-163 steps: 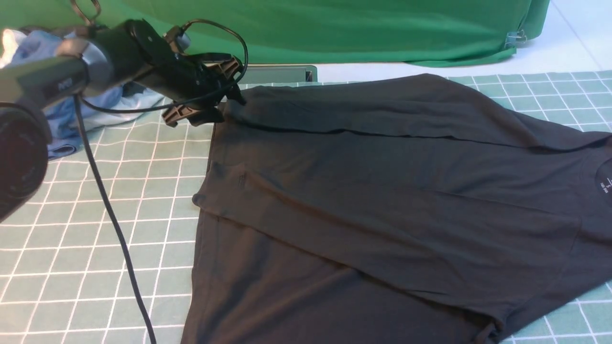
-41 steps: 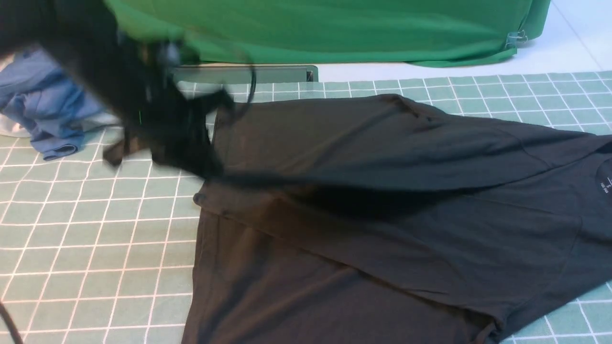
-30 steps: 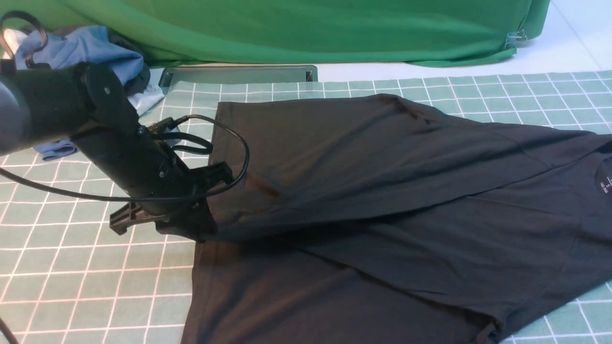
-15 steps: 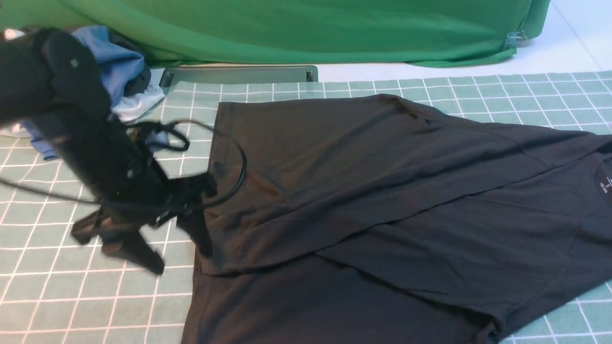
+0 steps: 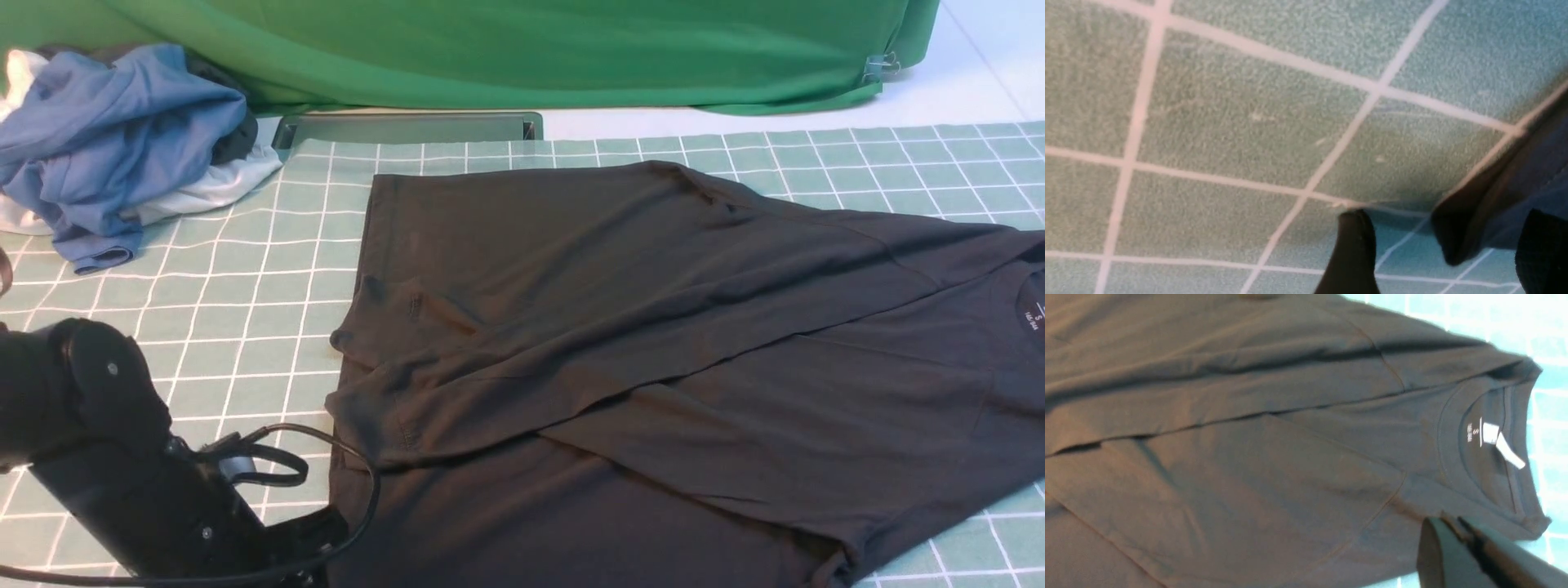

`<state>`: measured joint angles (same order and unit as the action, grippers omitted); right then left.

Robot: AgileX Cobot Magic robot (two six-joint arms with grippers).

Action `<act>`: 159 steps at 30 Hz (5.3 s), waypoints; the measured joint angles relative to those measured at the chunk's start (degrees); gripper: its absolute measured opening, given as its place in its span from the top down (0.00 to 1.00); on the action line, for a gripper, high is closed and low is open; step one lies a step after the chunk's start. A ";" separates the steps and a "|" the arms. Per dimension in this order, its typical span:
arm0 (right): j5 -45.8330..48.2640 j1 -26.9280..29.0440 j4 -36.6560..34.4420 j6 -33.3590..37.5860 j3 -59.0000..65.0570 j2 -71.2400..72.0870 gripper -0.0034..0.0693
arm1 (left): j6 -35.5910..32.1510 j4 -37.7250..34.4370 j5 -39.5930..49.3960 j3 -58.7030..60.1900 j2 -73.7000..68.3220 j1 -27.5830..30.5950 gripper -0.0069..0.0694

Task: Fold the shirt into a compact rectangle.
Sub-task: 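Grasp the near edge of the shirt at its hem and shoulder corners, then fold the black garment in half by bringing its near edge over to the far edge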

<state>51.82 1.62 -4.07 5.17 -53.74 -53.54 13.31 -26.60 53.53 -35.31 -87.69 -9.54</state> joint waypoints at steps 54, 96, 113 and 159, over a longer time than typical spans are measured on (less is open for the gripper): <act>1.96 -23.86 0.42 1.89 16.10 -12.13 0.42 | 9.89 15.54 -3.10 -4.48 0.78 -17.88 0.89; -7.28 -45.75 23.91 -4.09 9.50 -40.31 0.38 | 9.01 17.09 -3.65 -4.48 0.78 -17.88 0.89; 8.78 -52.01 13.37 -5.17 9.09 -36.28 0.90 | 8.56 22.79 8.61 -5.78 5.74 -17.88 0.89; 6.65 -57.20 12.98 -10.64 10.14 -30.98 0.90 | 9.81 11.44 -9.58 3.93 6.45 -17.88 0.87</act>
<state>58.47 -55.58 8.92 -5.47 -43.60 -84.52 23.12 -15.16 43.95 -31.39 -81.24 -27.42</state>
